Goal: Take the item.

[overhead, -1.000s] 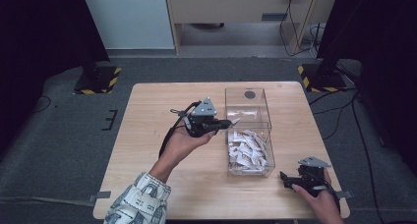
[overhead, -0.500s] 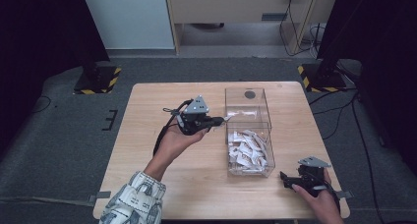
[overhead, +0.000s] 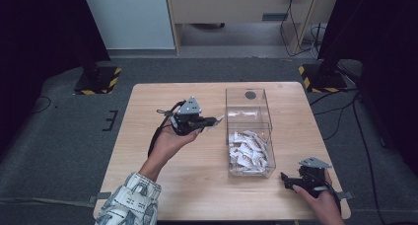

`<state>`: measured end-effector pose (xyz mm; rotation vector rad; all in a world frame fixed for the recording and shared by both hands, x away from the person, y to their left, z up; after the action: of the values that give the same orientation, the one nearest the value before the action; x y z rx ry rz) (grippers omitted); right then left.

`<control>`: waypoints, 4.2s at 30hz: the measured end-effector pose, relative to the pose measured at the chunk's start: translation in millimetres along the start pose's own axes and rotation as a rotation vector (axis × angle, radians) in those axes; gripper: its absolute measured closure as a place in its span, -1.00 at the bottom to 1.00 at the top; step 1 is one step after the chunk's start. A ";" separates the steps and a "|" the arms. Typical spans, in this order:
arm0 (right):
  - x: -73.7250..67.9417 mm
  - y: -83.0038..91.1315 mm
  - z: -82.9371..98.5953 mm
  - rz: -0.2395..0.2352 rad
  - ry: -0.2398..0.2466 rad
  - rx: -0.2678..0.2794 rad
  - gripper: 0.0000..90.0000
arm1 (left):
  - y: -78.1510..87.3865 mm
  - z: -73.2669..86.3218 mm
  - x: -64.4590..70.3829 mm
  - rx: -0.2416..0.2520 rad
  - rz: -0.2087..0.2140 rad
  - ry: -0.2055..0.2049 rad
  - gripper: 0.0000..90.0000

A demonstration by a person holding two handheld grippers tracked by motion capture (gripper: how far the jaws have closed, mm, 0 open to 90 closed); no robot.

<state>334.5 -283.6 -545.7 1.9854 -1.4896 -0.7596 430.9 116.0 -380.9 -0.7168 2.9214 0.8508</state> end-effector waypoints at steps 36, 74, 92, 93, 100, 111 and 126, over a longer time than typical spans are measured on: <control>0.0 0.0 0.0 0.000 0.000 0.000 -0.96 | 7.3 25.8 -22.8 -0.031 -0.053 0.026 0.99; 0.0 0.0 0.0 0.000 0.000 0.000 -0.96 | 23.8 56.8 -39.4 -0.059 -0.093 0.065 0.99; 0.0 0.0 0.0 0.000 0.000 0.000 -0.96 | 28.9 82.5 -49.2 -0.074 -0.105 0.095 0.99; 0.0 0.0 0.0 0.000 0.000 0.000 -0.96 | 28.8 85.0 -49.8 -0.078 -0.105 0.097 0.99; 0.0 0.0 0.0 0.000 0.000 0.000 -0.96 | 28.6 101.9 -53.8 -0.104 -0.116 0.117 0.99; 0.0 0.0 0.0 0.000 0.000 0.000 -0.96 | 20.6 115.9 -57.2 -0.140 -0.121 0.134 0.99; 0.0 0.0 0.0 0.000 0.000 0.000 -0.96 | 8.4 131.6 -61.4 -0.194 -0.121 0.151 0.99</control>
<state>334.5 -283.6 -545.7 1.9853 -1.4897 -0.7594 467.7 215.7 -480.2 -1.0014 2.9122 1.1240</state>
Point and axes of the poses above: each handheld gripper's, and its own axes: y roughly backward along the jaws, z roughly out of its underside, x roughly to its right, the point moved 1 cm from there along -y, roughly forward along the jaws, and after that the axes turned 9 degrees about -y, right-handed, at the moved point
